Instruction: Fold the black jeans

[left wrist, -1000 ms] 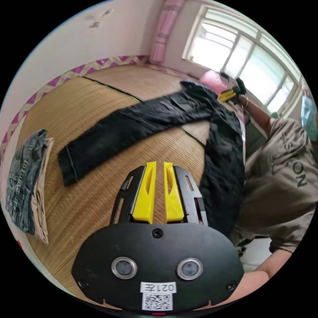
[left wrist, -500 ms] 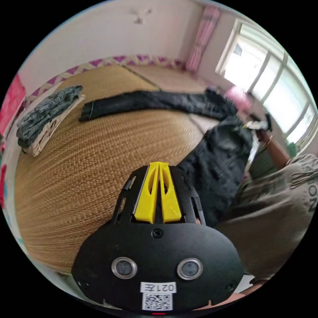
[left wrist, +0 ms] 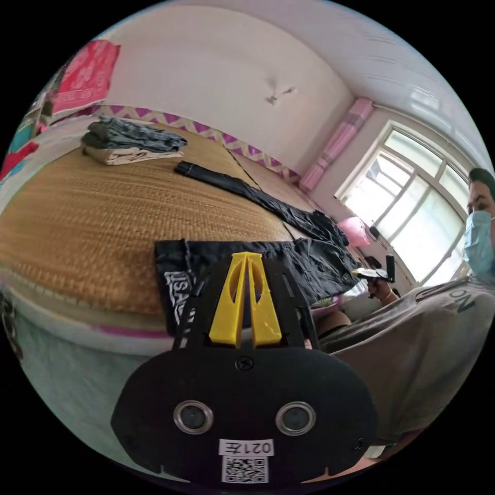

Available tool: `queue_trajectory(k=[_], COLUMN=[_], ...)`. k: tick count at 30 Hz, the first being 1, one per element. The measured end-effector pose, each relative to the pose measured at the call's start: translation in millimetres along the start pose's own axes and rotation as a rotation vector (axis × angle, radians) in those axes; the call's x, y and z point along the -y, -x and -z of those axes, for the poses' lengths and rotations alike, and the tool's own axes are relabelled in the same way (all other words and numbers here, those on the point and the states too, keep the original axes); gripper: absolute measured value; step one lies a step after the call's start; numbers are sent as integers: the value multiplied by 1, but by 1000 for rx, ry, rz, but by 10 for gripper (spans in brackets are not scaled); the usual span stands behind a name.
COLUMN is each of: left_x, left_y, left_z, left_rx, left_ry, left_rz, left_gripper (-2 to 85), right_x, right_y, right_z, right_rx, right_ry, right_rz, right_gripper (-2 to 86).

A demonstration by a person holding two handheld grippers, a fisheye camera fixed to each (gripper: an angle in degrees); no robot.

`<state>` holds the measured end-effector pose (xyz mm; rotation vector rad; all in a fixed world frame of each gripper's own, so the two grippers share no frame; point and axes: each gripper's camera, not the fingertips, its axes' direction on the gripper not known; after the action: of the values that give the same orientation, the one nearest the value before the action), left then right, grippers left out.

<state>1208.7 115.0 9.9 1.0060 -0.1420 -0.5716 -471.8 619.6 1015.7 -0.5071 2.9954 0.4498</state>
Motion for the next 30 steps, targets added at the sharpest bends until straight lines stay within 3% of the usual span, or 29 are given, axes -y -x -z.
queue_trajectory(k=[4, 8, 14, 17, 30], left_x=[-56, -117, -194, -209, -230], left_y=[28, 55, 97, 107, 115], left_z=[62, 97, 102, 101, 141], left_rx=[53, -11, -176, -233, -182], left_ry=[-80, -133, -257, -324, -279], left_rz=[212, 454, 688, 734, 730], left_gripper=[5, 104, 110, 105, 75], right_x=[-23, -62, -138, -172, -277], right_y=[1, -25, -63, -82, -117], right_z=[2, 25, 67, 80, 90], right_rx=[19, 46, -27, -12, 43], right_ry=[-18, -109, -249, -306, -415], right_rz=[-54, -227, -456, -563, -759], right_gripper=[8, 55, 62, 61, 51])
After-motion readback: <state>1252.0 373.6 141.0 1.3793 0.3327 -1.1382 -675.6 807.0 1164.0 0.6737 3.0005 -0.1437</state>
